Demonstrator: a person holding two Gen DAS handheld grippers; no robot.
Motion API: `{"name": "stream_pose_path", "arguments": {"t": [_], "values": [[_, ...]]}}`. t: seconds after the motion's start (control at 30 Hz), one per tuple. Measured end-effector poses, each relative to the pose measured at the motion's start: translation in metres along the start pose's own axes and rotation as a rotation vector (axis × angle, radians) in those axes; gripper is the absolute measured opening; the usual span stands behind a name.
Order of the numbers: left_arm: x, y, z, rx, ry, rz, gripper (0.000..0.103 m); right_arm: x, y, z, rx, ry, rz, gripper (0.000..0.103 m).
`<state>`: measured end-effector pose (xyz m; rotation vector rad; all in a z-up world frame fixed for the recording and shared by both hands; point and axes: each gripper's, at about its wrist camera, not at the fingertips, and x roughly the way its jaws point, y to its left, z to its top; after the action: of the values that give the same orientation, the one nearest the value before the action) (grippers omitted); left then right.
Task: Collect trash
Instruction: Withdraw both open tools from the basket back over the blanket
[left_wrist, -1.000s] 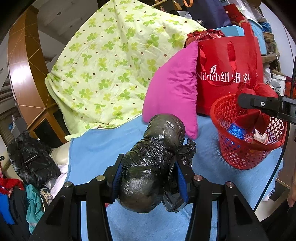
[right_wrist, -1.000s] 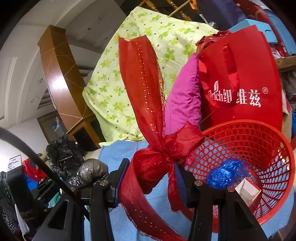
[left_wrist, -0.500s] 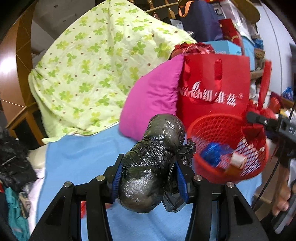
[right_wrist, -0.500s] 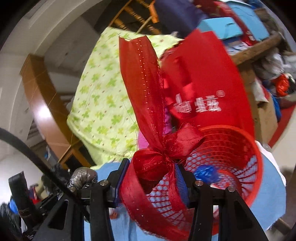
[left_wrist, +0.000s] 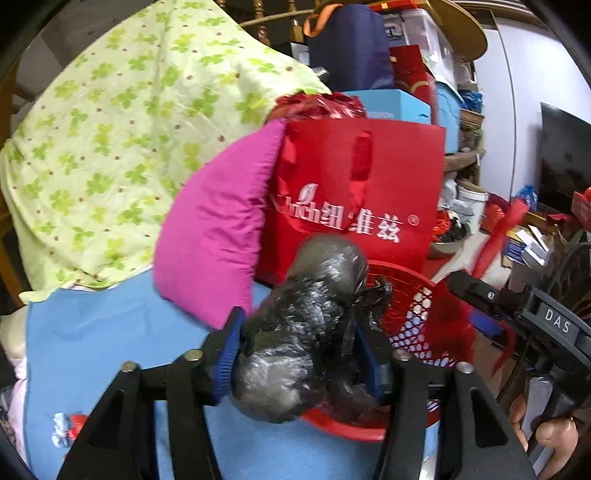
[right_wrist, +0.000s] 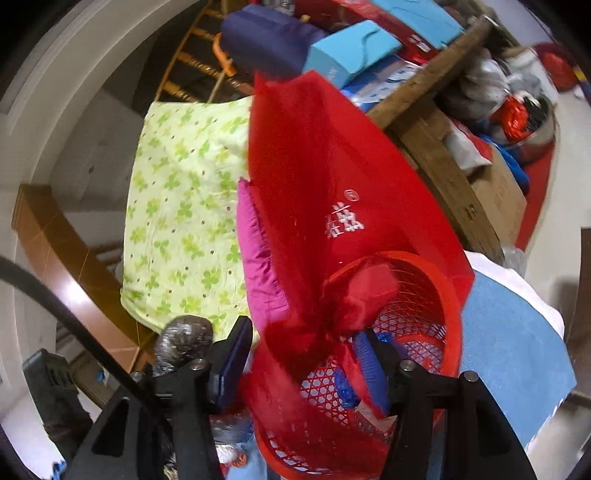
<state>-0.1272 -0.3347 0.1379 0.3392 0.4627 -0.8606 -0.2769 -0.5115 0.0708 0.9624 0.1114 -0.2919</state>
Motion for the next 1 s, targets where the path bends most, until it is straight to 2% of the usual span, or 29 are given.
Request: {"name": "stream_pose_path", "arguments": {"t": [0.03, 0.07, 0.27, 0.4, 0.57, 0.77, 1.0], "values": [[0.003, -0.002, 0.0, 0.001, 0.002, -0.001, 0.07, -0.001, -0.003, 0.001, 0.018, 0.001, 0.002, 0.077], [0.006, -0.004, -0.001, 0.003, 0.002, 0.004, 0.071, -0.001, -0.005, 0.002, 0.031, -0.003, 0.004, 0.08], [0.006, 0.009, -0.014, -0.025, 0.017, 0.018, 0.071, 0.0, 0.001, 0.003, 0.013, -0.02, 0.013, 0.08], [-0.001, 0.033, -0.034, -0.076, 0.032, 0.054, 0.073, 0.001, 0.02, -0.002, -0.081, -0.039, 0.017, 0.08], [-0.016, 0.078, -0.07, -0.143, 0.066, 0.142, 0.073, 0.006, 0.055, -0.02, -0.227, -0.041, 0.035, 0.08], [-0.036, 0.13, -0.107, -0.193, 0.093, 0.269, 0.073, 0.019, 0.101, -0.054, -0.406, -0.012, 0.099, 0.08], [-0.06, 0.189, -0.15, -0.235, 0.112, 0.424, 0.074, 0.052, 0.147, -0.104, -0.555, 0.098, 0.166, 0.08]]}}
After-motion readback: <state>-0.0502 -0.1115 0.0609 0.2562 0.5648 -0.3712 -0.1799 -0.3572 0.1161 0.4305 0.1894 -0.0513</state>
